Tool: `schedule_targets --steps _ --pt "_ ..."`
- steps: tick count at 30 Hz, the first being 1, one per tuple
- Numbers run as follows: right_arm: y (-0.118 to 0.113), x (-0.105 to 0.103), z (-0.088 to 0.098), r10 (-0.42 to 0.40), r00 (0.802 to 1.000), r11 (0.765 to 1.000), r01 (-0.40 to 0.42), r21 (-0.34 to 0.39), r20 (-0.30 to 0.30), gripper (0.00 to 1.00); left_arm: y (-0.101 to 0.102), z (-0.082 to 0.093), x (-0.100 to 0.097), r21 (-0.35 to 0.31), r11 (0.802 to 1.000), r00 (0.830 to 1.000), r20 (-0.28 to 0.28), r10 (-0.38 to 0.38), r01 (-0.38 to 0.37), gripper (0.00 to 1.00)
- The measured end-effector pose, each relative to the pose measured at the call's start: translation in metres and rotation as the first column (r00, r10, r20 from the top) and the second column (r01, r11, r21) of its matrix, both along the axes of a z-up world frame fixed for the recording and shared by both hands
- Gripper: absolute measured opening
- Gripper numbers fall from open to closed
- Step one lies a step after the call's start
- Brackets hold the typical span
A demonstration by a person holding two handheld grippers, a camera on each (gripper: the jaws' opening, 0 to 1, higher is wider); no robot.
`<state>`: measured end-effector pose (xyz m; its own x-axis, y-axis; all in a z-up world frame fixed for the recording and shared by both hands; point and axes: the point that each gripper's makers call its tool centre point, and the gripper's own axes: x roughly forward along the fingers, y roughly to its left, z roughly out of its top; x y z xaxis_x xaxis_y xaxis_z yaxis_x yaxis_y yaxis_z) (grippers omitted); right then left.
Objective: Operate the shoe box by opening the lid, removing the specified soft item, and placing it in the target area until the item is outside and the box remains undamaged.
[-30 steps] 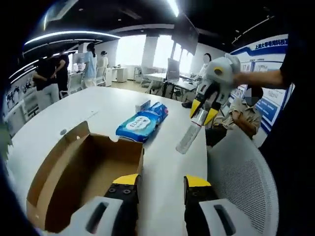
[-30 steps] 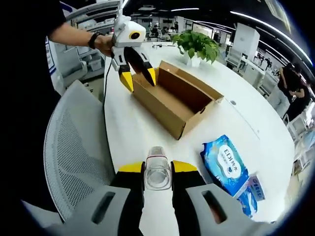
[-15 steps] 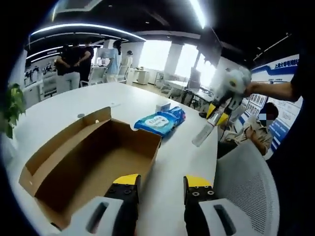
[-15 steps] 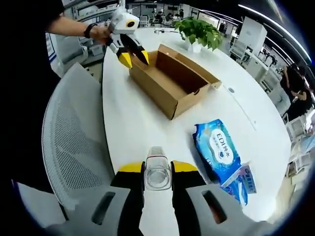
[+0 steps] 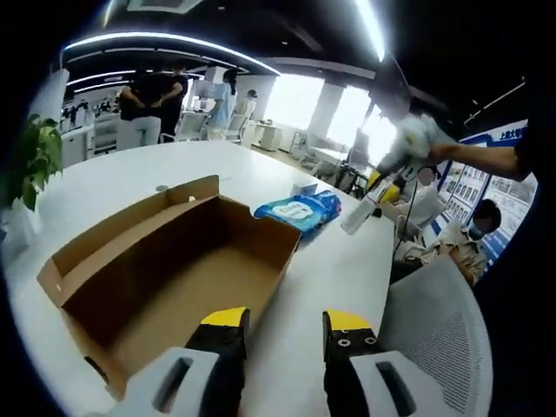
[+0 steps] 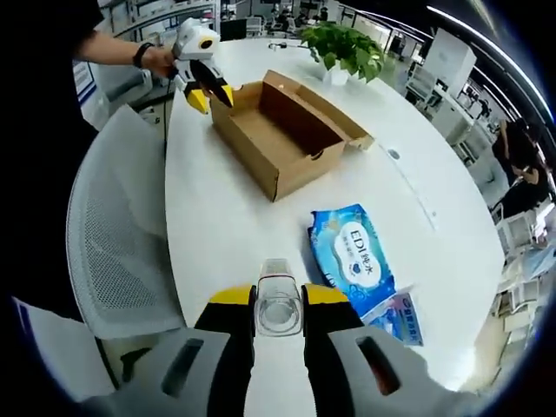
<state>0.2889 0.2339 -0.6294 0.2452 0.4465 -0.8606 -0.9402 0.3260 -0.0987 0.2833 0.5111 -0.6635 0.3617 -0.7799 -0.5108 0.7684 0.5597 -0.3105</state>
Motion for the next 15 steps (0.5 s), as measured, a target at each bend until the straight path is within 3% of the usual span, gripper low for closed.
schedule_targets --steps 15 --pt "-0.012 0.049 0.006 0.029 0.999 0.998 -0.028 -0.051 0.017 0.18 0.019 -0.004 -0.006 0.007 0.997 0.996 -0.022 0.082 -0.081 0.34"
